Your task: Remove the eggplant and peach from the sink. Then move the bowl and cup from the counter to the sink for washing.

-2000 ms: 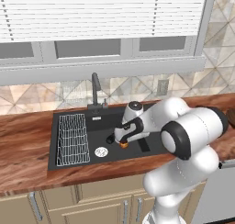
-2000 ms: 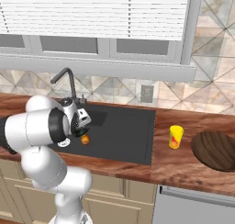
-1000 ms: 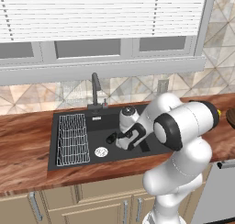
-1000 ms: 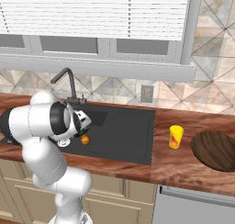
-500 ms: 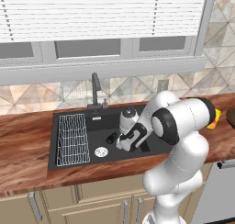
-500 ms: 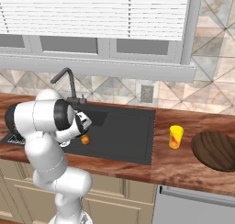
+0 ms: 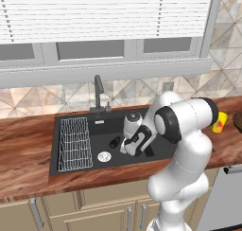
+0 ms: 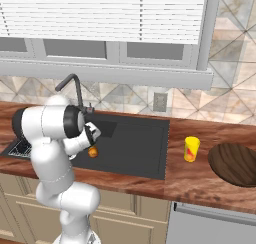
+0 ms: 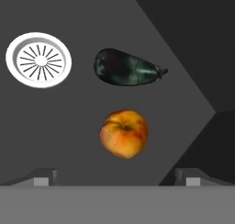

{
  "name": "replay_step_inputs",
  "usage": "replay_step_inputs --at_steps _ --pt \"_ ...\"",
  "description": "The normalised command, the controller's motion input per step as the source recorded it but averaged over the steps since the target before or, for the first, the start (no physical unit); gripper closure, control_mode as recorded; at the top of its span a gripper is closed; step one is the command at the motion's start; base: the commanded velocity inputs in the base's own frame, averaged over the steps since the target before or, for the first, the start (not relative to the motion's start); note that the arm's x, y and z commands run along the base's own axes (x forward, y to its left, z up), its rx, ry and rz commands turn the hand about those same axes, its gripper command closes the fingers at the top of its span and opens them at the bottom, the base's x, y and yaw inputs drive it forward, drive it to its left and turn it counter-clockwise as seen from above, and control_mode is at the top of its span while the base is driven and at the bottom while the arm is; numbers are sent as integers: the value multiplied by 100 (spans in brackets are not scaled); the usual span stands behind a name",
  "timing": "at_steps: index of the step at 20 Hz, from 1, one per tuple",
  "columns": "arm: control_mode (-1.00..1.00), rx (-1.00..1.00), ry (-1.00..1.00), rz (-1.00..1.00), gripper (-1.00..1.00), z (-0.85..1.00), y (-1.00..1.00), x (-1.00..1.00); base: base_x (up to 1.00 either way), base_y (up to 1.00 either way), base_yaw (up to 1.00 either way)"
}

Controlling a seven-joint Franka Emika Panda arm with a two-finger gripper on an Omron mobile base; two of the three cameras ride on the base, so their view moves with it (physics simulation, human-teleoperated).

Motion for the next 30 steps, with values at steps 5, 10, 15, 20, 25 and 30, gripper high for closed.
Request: replay_step_inputs --at_steps 5,10,15,20,25,30 --pt "-100 0 0 1 -100 -8 0 12 0 0 0" --pt "-100 0 2 0 -100 -9 0 11 0 0 0" --pt "-100 0 2 0 -100 -10 0 9 0 0 0" --pt "-100 0 1 0 -100 -11 0 6 0 0 0" --pt "-100 0 0 0 -100 -11 0 4 0 0 0" --pt "-100 0 0 0 -100 -11 0 0 0 0 0"
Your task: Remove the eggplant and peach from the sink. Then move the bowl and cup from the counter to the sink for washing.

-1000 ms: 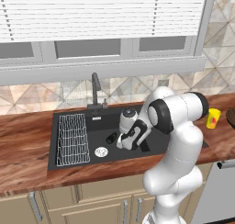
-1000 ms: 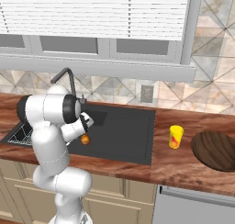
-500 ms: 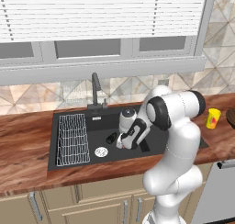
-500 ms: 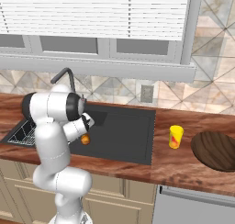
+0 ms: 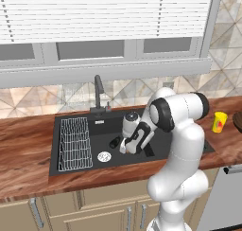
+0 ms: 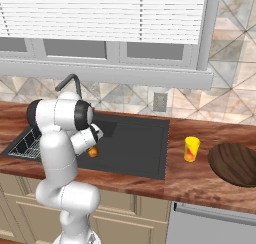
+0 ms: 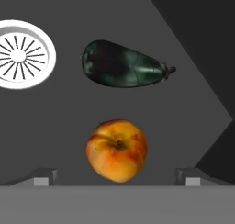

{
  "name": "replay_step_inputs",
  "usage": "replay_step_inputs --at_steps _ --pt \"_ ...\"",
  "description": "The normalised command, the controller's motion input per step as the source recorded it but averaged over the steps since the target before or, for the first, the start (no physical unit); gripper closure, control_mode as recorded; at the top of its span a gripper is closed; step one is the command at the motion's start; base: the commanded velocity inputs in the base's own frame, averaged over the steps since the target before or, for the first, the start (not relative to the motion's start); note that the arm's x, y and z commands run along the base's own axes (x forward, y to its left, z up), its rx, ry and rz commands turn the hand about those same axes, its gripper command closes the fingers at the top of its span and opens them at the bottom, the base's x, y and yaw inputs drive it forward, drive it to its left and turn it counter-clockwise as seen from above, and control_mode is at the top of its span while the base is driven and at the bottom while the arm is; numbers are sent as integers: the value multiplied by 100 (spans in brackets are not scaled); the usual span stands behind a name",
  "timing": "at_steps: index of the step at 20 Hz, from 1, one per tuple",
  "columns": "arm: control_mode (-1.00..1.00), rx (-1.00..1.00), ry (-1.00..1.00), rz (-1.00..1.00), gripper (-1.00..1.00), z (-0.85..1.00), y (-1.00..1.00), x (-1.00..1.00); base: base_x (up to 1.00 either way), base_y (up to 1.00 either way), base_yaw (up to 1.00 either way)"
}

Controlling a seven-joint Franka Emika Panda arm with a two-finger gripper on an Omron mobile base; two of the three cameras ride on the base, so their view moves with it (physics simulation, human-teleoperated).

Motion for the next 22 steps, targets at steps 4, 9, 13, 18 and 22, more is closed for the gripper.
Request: replay_step_inputs --at_steps 4,9,13,18,22 --pt "-100 0 0 0 -100 -11 0 0 0 0 0" --pt "-100 0 0 0 -100 -13 0 1 0 0 0" --pt "-100 0 0 0 -100 -12 0 5 0 0 0" --pt "-100 0 1 0 -100 -13 0 5 0 0 0" --pt "-100 0 1 0 -100 -14 0 6 0 0 0"
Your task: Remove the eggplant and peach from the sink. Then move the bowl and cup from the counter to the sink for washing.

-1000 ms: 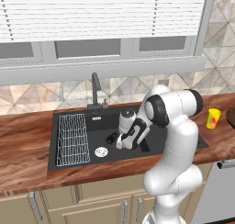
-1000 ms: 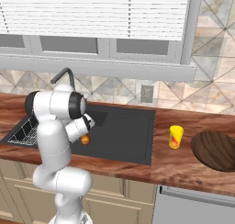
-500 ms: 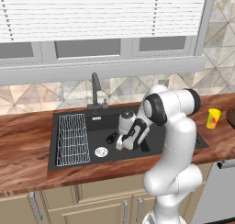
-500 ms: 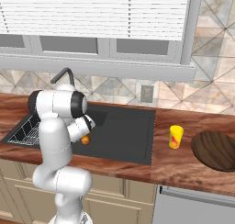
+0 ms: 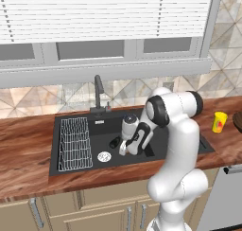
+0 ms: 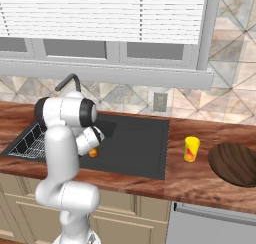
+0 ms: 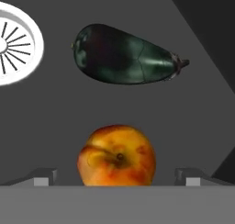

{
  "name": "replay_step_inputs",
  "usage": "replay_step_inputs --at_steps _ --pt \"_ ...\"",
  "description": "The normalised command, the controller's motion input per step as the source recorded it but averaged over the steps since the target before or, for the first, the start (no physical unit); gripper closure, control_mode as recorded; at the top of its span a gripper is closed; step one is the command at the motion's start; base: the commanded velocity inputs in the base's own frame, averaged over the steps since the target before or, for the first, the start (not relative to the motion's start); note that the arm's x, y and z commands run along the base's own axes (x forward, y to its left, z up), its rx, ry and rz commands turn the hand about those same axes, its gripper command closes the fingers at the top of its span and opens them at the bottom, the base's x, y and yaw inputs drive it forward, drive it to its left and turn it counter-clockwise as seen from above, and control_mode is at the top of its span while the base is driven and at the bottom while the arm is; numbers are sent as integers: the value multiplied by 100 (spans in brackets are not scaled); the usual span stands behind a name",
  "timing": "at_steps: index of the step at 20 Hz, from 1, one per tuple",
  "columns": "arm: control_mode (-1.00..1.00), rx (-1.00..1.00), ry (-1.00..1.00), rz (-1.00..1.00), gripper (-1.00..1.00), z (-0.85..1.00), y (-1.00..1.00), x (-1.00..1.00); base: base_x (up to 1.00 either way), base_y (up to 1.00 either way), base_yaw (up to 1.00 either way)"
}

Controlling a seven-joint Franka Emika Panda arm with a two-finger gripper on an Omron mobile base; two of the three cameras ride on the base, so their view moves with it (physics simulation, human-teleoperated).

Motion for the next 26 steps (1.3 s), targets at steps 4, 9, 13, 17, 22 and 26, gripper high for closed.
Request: replay_step_inputs --at_steps 4,9,13,17,22,26 --pt "-100 0 0 0 -100 -14 0 6 0 0 0" --pt "-100 0 0 0 -100 -13 0 6 0 0 0" --pt "-100 0 0 0 -100 -13 0 7 0 0 0" --pt "-100 0 0 0 -100 -12 0 7 0 0 0" --pt "-100 0 2 0 -100 -15 0 4 0 0 0" --pt "-100 0 2 0 -100 -14 0 5 0 0 0"
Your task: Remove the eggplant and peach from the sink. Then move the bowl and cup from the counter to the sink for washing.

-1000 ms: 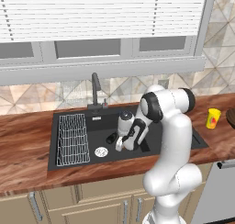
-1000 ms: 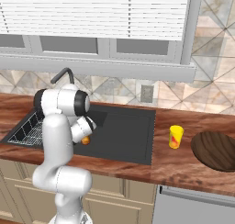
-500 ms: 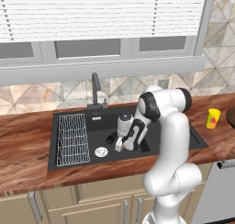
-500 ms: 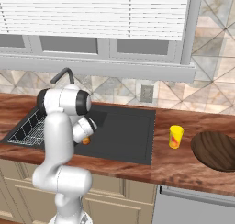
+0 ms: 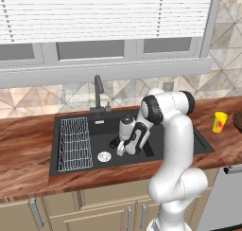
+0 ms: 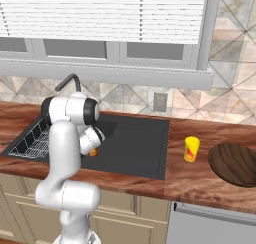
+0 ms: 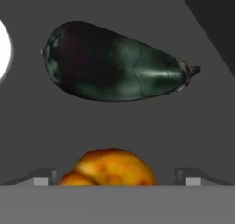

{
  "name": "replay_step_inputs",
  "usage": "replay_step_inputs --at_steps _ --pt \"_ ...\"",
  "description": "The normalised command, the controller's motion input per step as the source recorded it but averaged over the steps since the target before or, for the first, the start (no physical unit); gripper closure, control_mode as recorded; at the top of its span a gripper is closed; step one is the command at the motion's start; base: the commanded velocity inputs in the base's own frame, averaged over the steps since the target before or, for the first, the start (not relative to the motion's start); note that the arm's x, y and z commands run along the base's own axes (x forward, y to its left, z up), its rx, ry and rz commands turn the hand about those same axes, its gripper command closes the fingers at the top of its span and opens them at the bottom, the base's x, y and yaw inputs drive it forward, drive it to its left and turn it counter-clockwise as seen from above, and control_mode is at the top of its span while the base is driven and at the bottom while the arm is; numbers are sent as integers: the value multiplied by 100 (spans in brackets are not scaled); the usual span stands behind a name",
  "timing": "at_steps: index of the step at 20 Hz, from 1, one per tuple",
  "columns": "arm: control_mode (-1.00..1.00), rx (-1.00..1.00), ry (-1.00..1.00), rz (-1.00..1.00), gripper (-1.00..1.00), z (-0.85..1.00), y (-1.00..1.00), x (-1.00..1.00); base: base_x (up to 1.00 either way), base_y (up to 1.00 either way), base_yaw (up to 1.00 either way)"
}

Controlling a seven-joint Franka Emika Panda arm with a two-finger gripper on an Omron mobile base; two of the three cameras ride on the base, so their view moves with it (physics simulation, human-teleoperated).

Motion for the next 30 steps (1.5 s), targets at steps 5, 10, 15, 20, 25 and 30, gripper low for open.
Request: replay_step_inputs --at_steps 5,10,15,20,25,30 --pt "-100 0 3 0 100 -14 0 4 0 0 0" --pt "-100 0 7 0 100 -15 -1 -2 0 0 0" --pt "-100 0 0 0 100 -13 -5 -9 0 0 0" --pt "-100 0 0 0 100 -5 -8 -10 0 0 0" --pt "-100 0 0 0 100 0 -13 -16 0 0 0" --pt "-100 0 0 0 100 2 -11 -16 0 0 0"
